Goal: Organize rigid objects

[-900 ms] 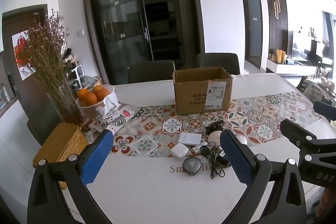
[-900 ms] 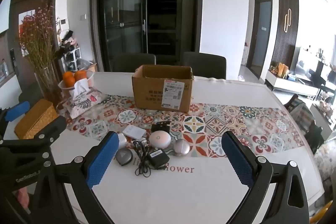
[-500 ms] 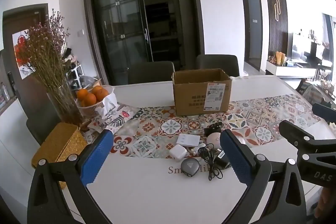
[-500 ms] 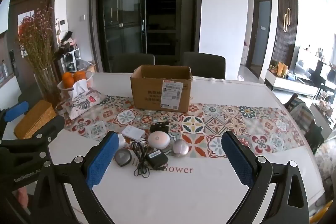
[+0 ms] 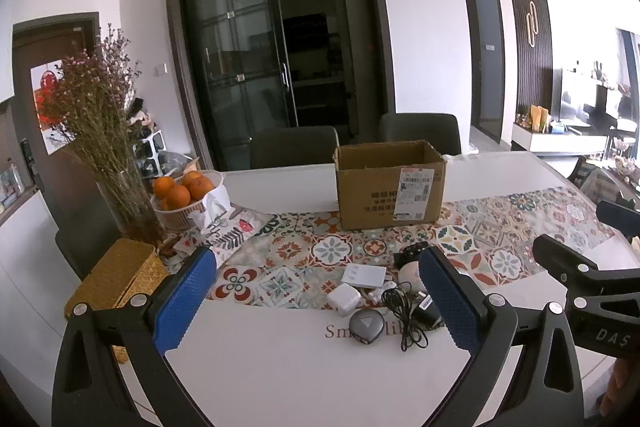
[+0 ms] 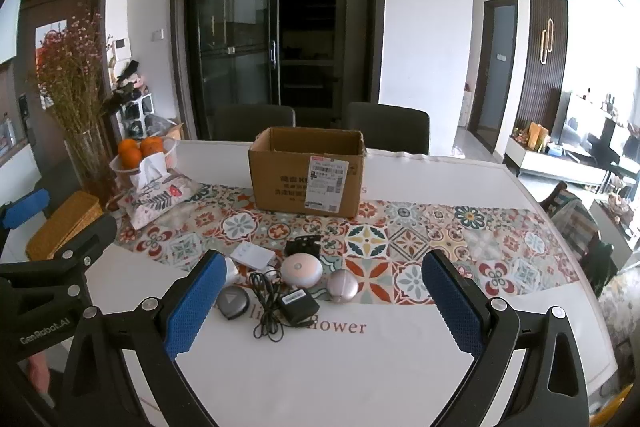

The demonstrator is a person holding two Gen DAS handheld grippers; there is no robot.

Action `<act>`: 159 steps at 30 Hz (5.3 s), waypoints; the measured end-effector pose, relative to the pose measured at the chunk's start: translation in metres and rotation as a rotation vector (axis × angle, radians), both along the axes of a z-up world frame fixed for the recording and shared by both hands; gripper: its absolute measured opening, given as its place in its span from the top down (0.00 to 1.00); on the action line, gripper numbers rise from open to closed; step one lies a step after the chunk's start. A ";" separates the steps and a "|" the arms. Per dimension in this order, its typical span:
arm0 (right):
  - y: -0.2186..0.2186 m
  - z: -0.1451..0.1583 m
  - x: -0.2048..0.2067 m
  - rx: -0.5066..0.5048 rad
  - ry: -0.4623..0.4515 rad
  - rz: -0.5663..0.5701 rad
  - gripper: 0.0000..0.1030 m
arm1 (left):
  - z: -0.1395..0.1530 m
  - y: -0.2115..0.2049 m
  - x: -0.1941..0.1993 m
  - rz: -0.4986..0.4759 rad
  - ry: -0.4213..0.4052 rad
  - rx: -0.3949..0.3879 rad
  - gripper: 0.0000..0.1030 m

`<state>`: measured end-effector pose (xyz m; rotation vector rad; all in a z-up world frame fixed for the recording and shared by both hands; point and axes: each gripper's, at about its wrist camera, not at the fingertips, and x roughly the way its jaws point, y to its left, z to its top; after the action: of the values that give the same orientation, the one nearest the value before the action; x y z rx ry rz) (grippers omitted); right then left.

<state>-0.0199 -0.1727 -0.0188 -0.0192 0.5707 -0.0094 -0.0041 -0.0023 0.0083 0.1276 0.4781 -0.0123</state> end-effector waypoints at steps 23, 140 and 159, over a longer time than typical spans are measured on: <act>-0.003 0.003 0.001 -0.002 -0.006 0.005 0.04 | 0.003 0.000 0.004 -0.002 0.000 -0.006 0.00; 0.011 -0.228 0.159 0.057 0.502 0.395 0.44 | -0.209 -0.032 0.132 -0.088 0.538 0.116 0.00; -0.006 -0.217 0.130 0.096 0.504 0.218 0.46 | -0.230 -0.046 0.144 -0.197 0.529 0.081 0.20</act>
<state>0.1105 -0.1790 -0.2358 0.0102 1.0698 0.2414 0.1399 -0.0484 -0.2219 0.2524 0.9929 -0.2243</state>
